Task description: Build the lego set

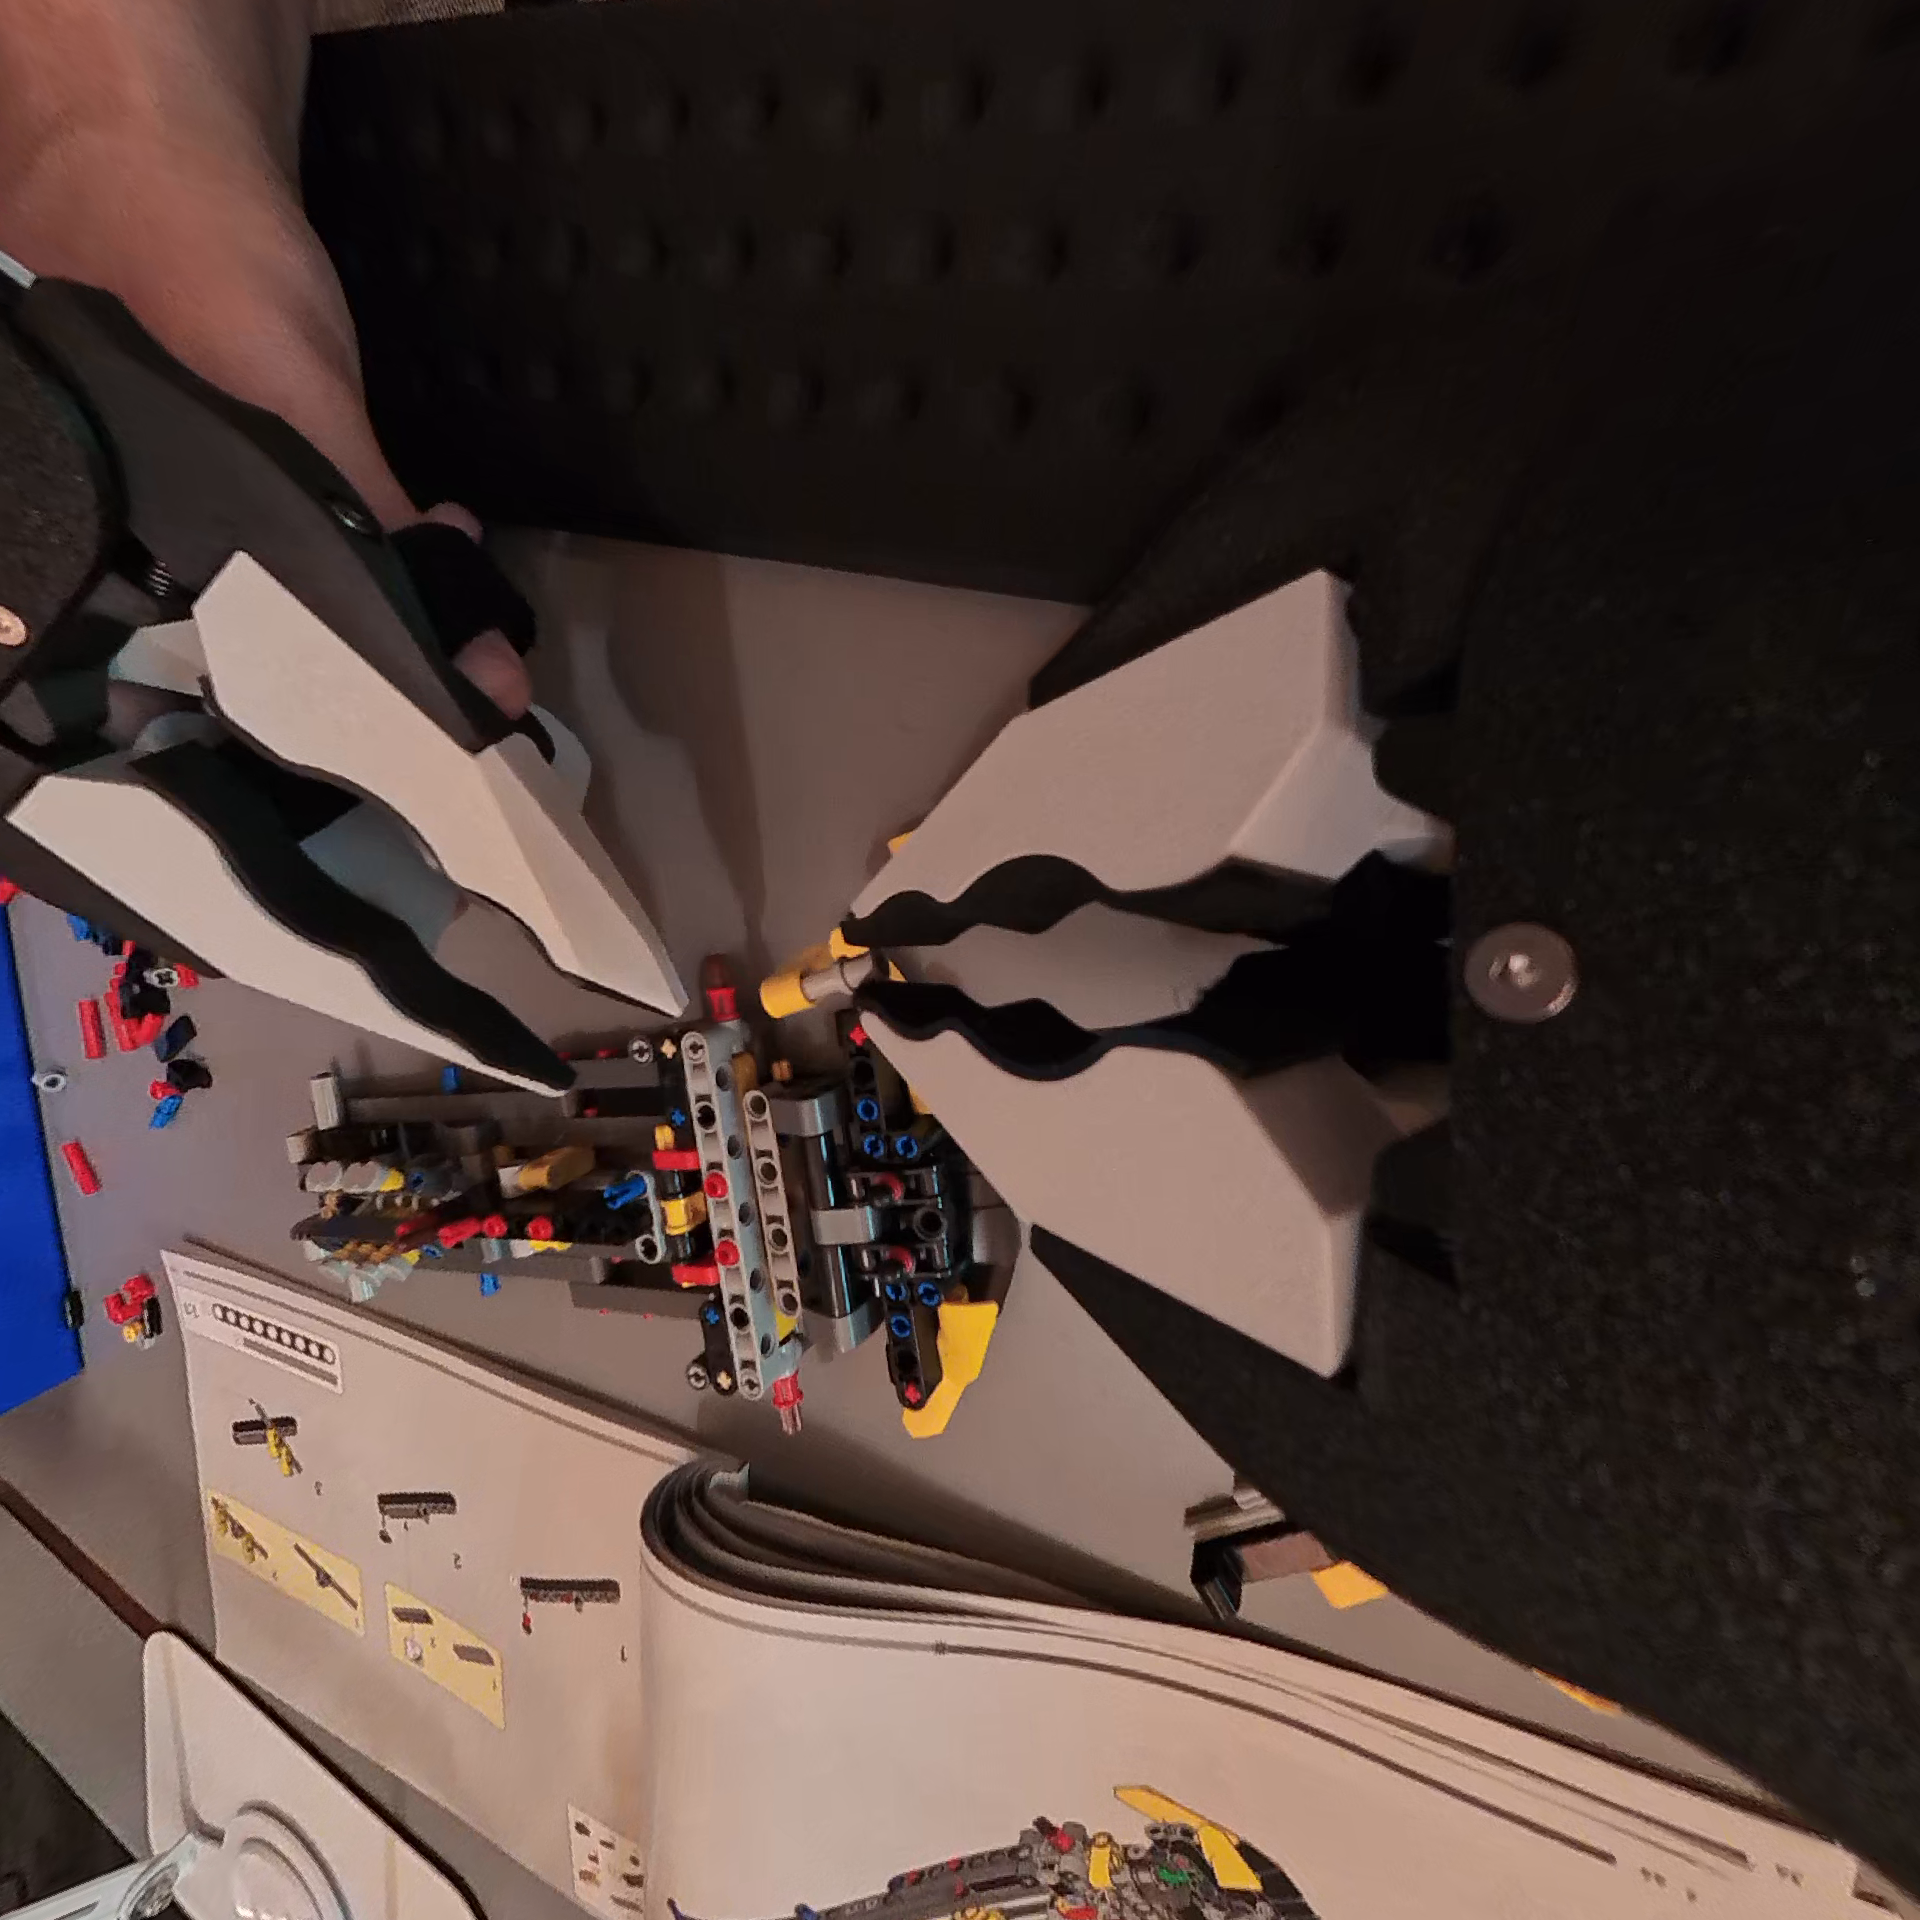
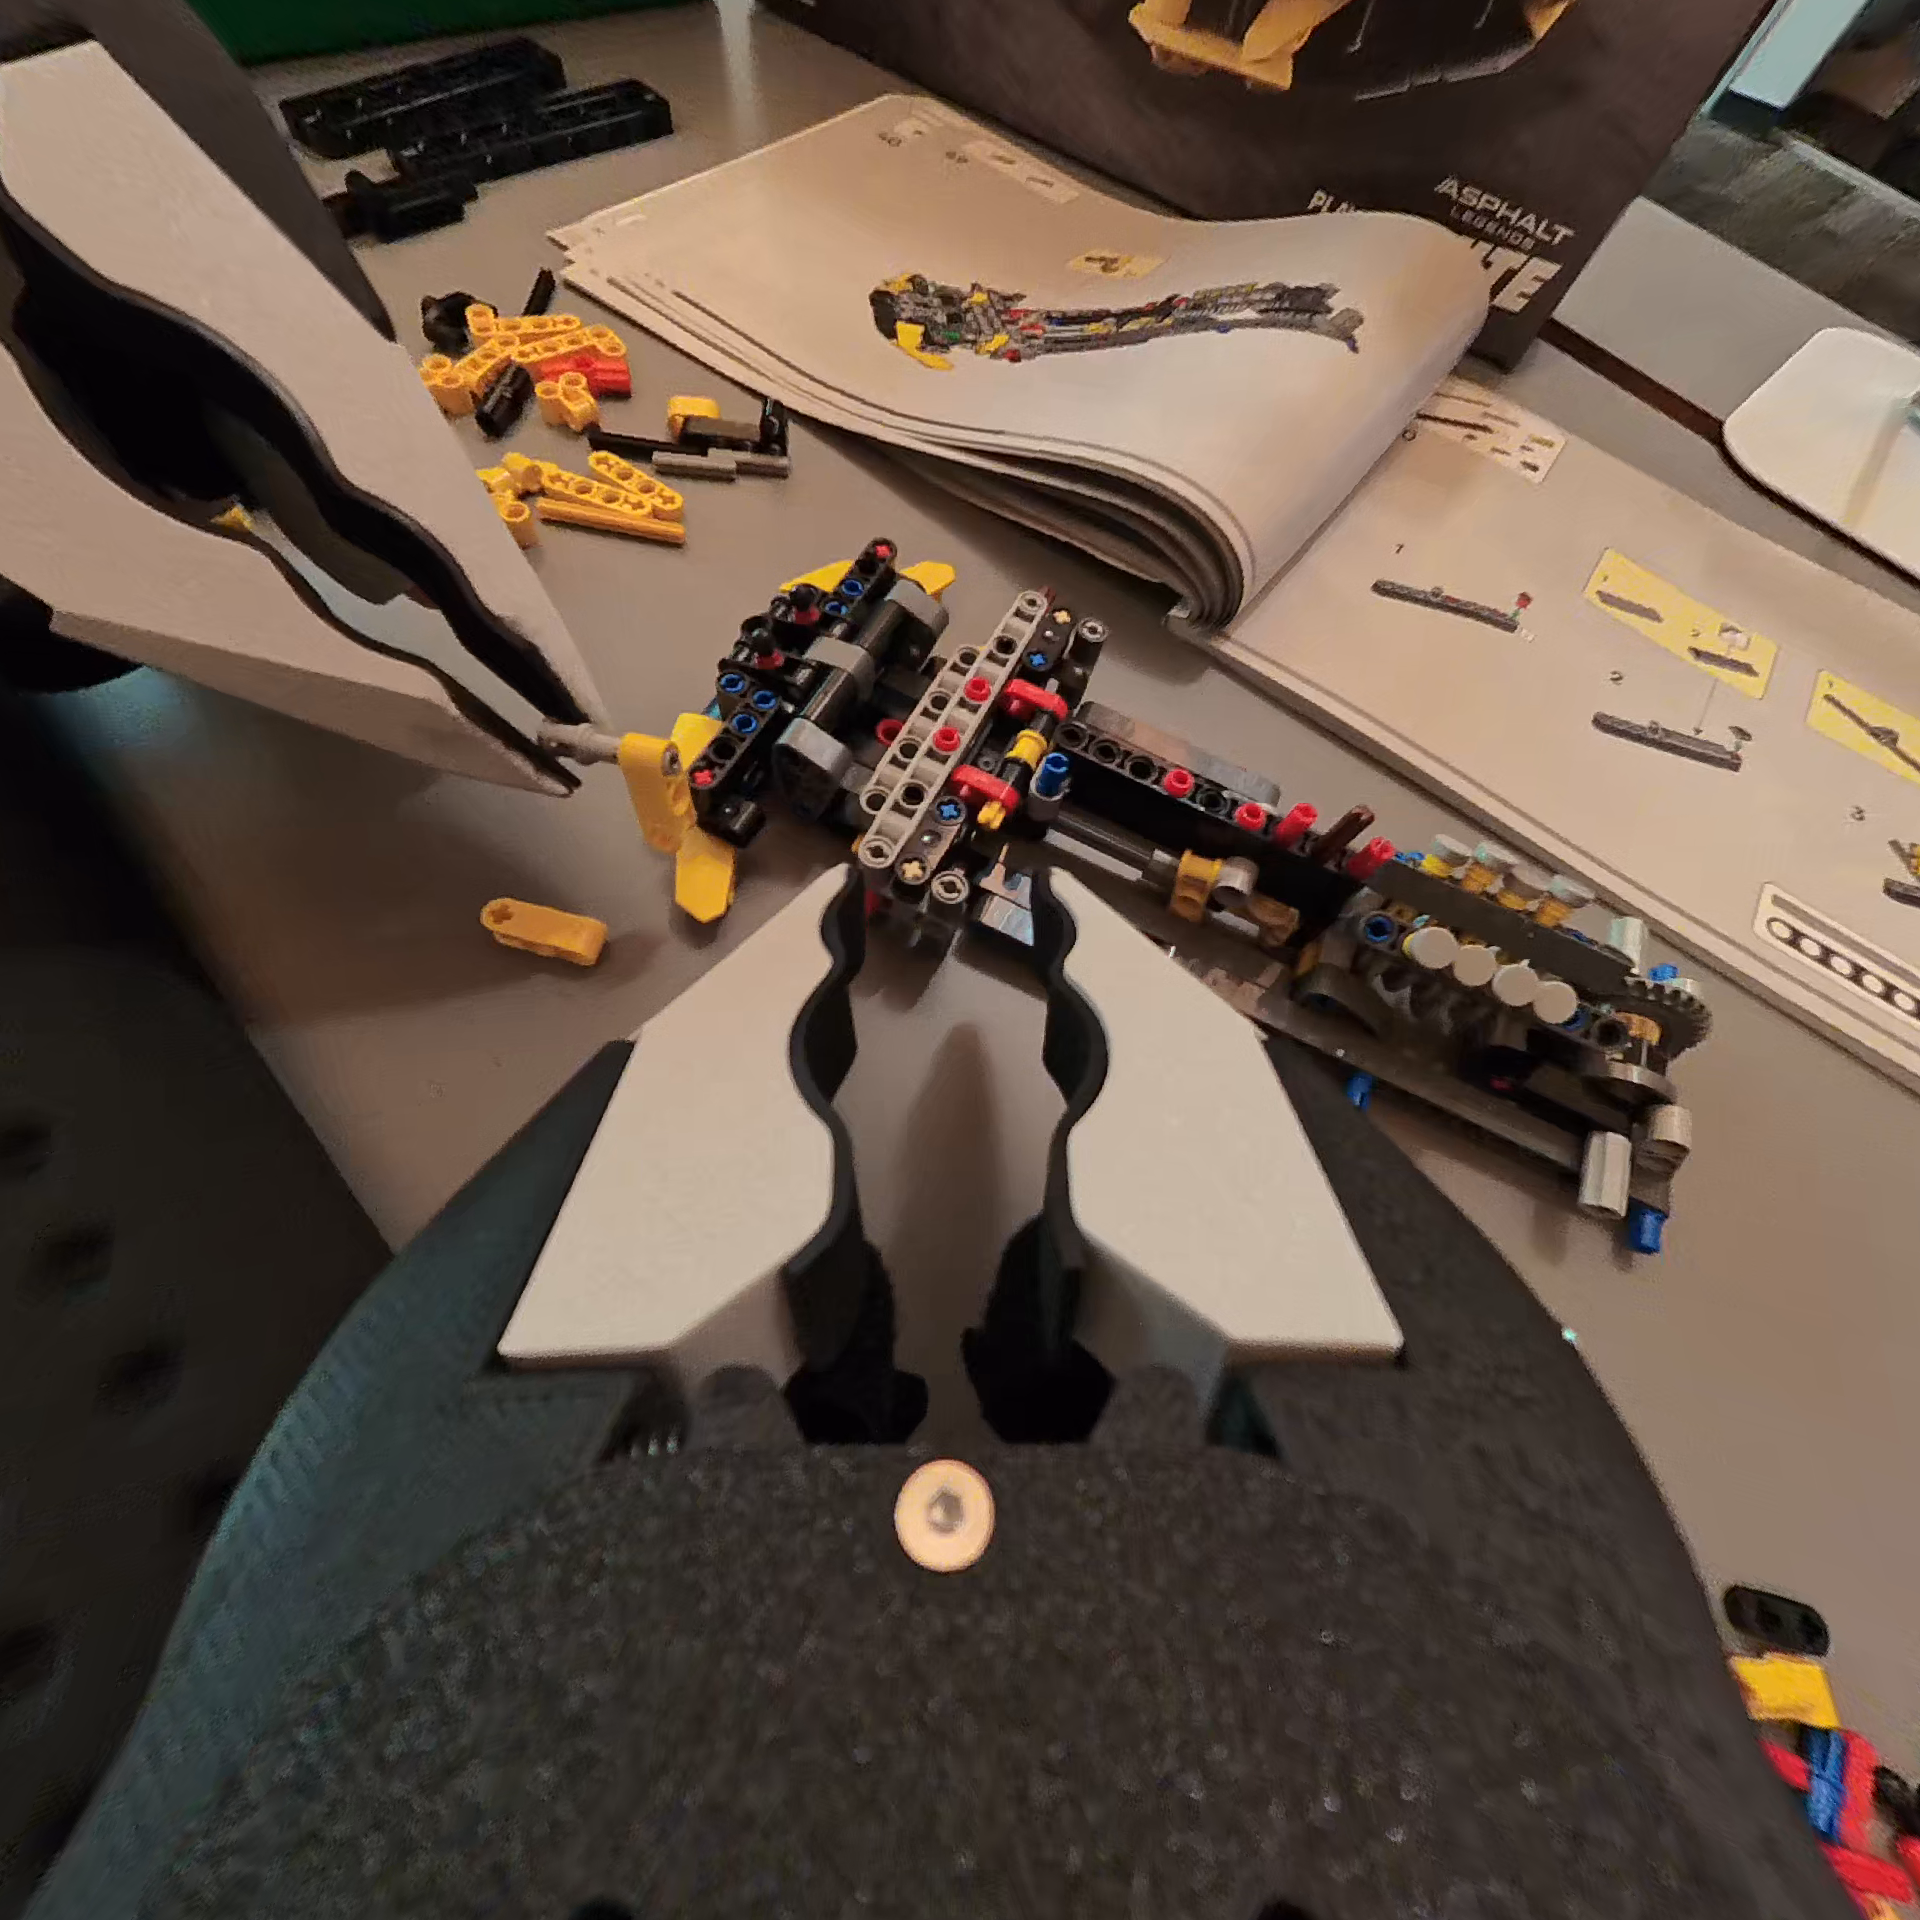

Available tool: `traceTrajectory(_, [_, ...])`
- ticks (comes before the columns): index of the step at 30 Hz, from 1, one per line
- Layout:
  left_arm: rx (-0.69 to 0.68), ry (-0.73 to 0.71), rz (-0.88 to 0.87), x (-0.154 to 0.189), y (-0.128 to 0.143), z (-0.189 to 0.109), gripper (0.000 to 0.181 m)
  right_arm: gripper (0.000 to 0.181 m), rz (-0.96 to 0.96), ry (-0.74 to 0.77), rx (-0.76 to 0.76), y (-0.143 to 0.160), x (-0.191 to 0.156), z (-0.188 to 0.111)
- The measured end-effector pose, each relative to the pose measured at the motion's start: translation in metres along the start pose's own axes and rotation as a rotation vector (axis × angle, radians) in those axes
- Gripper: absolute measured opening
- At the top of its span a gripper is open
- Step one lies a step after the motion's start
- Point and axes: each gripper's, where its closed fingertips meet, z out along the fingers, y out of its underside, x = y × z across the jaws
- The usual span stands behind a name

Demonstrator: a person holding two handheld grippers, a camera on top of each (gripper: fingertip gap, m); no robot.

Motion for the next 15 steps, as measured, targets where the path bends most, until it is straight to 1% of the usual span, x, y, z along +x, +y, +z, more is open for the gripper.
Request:
traceTrajectory(8, [-0.01, -0.022, 0.02, -0.002, 0.001, 0.0005, 0.005, 0.031, 0.035, -0.018, 0.031, -0.0033, 0.0009, -0.0017])
traceTrajectory(15, [-0.018, -0.029, 0.029, -0.0026, 0.0026, 0.002, 0.006, 0.029, 0.031, -0.006, 0.023, -0.0017, 0.0024, -0.0009])
